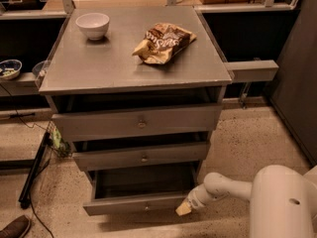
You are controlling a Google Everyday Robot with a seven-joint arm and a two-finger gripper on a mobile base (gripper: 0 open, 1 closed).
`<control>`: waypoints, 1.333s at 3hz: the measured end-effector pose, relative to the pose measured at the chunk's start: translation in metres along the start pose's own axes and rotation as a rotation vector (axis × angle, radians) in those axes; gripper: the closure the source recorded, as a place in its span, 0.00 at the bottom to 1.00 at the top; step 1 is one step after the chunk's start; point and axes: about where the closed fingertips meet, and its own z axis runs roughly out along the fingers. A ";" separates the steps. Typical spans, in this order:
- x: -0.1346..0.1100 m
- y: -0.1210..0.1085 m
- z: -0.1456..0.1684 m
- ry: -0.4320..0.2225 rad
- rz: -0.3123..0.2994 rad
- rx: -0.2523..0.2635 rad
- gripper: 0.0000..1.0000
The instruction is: Close bottom drawer
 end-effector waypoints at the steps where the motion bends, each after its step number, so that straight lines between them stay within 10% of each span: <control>1: 0.000 0.000 0.000 0.000 0.000 0.000 0.81; 2: 0.000 0.000 0.000 0.000 0.000 0.000 1.00; 4: -0.016 -0.012 0.016 -0.028 0.011 0.010 1.00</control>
Offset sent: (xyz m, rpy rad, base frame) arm 0.0000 0.0000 0.0000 0.0000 0.0000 0.0000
